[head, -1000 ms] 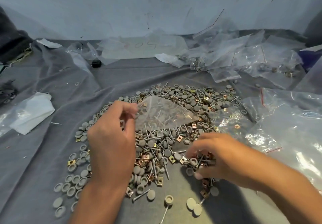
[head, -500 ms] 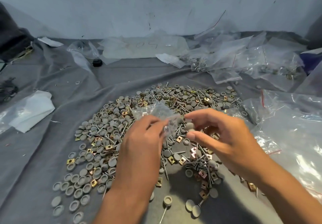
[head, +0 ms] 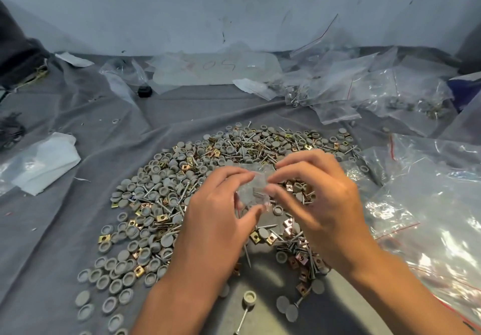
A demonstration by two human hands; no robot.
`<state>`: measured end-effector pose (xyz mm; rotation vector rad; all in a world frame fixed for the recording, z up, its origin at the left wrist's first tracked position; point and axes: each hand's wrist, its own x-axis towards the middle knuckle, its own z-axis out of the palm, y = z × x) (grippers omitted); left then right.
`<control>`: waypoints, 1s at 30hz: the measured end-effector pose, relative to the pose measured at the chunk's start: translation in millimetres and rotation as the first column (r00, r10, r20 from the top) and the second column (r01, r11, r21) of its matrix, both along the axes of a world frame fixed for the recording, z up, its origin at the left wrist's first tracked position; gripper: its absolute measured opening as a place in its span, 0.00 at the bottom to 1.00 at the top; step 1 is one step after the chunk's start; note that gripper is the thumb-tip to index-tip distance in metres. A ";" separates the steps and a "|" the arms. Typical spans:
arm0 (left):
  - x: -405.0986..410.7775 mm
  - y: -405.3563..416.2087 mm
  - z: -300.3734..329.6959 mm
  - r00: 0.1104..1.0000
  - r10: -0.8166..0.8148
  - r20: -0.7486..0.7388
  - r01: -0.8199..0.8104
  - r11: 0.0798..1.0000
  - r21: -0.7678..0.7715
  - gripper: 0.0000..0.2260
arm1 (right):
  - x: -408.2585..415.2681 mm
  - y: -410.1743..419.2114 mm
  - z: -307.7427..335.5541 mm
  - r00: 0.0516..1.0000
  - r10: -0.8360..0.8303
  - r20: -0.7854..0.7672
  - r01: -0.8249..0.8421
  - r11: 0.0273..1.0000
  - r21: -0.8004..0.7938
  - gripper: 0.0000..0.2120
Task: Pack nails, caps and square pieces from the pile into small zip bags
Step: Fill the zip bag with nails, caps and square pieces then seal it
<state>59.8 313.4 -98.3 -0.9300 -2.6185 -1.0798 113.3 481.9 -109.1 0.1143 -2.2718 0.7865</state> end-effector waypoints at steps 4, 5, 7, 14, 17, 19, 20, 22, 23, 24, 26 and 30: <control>0.8 -0.8 1.5 0.999 0.041 -0.009 -0.040 0.999 0.016 0.25 | 6.6 13.2 11.7 0.997 -0.018 0.069 0.025 0.994 -0.102 0.07; 1.2 -1.1 1.7 0.998 0.060 -0.023 -0.060 0.998 0.023 0.25 | 7.9 16.4 12.9 0.992 -0.021 0.125 0.036 0.993 -0.116 0.07; -0.2 -3.2 4.8 0.985 0.145 -0.097 -0.135 0.985 0.104 0.24 | 10.4 22.8 14.2 0.952 0.009 0.306 0.031 0.991 -0.128 0.08; -10.9 -16.6 8.4 0.909 0.298 -0.291 -0.280 0.954 0.103 0.22 | 17.7 26.0 2.0 0.616 0.095 0.782 -0.334 0.930 0.150 0.14; -12.5 -16.8 6.5 0.934 0.265 -0.241 -0.265 0.964 0.034 0.23 | 17.8 17.7 -3.2 0.621 0.088 0.779 -0.385 0.900 0.205 0.17; -14.1 -17.9 6.8 0.947 0.249 -0.201 -0.249 0.968 0.029 0.23 | 17.1 14.7 -5.9 0.626 0.087 0.775 -0.406 0.885 0.228 0.14; -14.3 -18.7 6.6 0.951 0.245 -0.187 -0.245 0.969 0.026 0.23 | 16.8 14.1 -6.8 0.625 0.089 0.776 -0.411 0.882 0.230 0.13; -13.6 -18.5 5.6 0.957 0.240 -0.161 -0.241 0.970 0.012 0.23 | 16.6 14.6 -9.3 0.628 0.094 0.773 -0.409 0.884 0.224 0.12; -13.5 -18.2 5.4 0.959 0.238 -0.150 -0.240 0.971 0.006 0.23 | 16.8 14.9 -9.9 0.633 0.100 0.768 -0.399 0.892 0.213 0.11; -14.0 -17.9 5.6 0.961 0.236 -0.143 -0.239 0.971 0.000 0.23 | 16.6 14.8 -9.7 0.643 0.112 0.757 -0.382 0.904 0.191 0.10; -15.5 -17.7 5.9 0.965 0.229 -0.125 -0.233 0.972 -0.016 0.23 | 15.1 13.3 -9.4 0.684 0.134 0.717 -0.331 0.933 0.141 0.07; -15.3 -16.5 5.9 0.974 0.212 -0.084 -0.214 0.976 -0.025 0.24 | 10.1 4.4 -12.3 0.766 0.098 0.635 -0.232 0.964 0.130 0.07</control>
